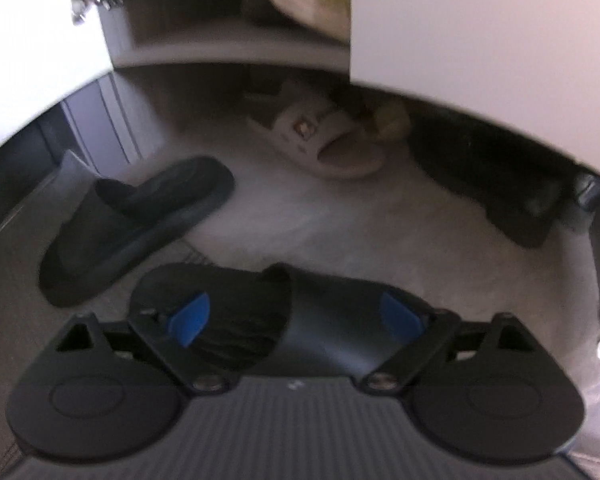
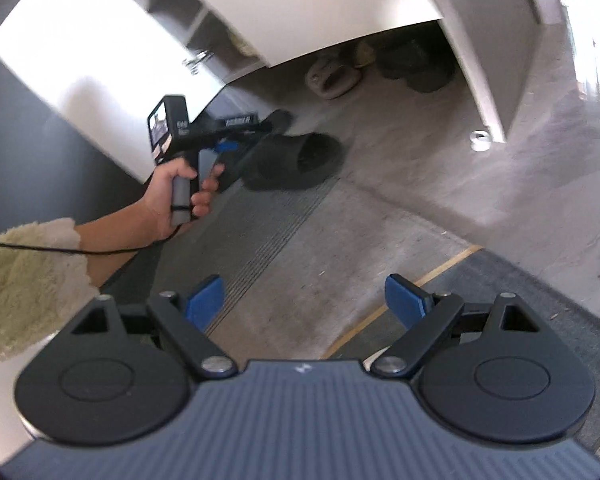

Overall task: Organize scattered shoes
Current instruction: 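Move the left tool to a black slide and grip its strap, then carry the black slide with the left tool toward the wall, release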

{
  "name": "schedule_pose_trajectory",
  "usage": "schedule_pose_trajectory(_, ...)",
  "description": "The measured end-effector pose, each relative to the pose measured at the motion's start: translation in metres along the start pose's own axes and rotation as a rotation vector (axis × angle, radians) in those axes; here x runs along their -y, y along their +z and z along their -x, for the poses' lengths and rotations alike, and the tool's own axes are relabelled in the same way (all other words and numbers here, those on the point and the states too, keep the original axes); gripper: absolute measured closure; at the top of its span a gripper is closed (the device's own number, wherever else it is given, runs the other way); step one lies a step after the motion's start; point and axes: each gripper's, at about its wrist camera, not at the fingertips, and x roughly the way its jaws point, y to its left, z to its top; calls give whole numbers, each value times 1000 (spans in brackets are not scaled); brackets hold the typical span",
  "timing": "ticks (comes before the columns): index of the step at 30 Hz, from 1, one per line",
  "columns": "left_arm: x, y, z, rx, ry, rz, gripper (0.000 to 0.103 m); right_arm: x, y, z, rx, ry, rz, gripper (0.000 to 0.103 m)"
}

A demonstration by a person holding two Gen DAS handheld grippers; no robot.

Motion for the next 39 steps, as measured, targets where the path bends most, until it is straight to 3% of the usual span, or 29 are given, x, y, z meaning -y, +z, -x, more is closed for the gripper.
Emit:
schedule_pose_trajectory(5, 11, 1, -29, -101, -85, -24, 9, 5, -1, -5, -25, -13, 9, 14)
schedule_pose_trajectory(12, 26, -4, -49, -145, -64, -67, 10, 21, 6, -10, -26, -76, -45, 14)
schedule_pose_trajectory(15, 27, -2, -48, -142, -49, -76, 18, 22, 7, -11, -22, -93, -56, 14)
schedule_pose_trajectory(22, 29, -3, -34, -157, -106, -76, 22, 24, 3, -14, -46, -152, -50, 14)
schedule_pose_trajectory(27, 42, -7, -5, -110, -149, -36, 23, 23, 2, -15, -40, -170, -40, 14)
schedule_pose_trajectory(33, 53, -4, 27, -72, -27, -85, 25, 15, -2, -22, -57, -172, -34, 14)
schedule_pose_trajectory(39, 30, -16, 62, -37, 23, -99, 25, -4, -9, -30, -64, -154, -8, 14)
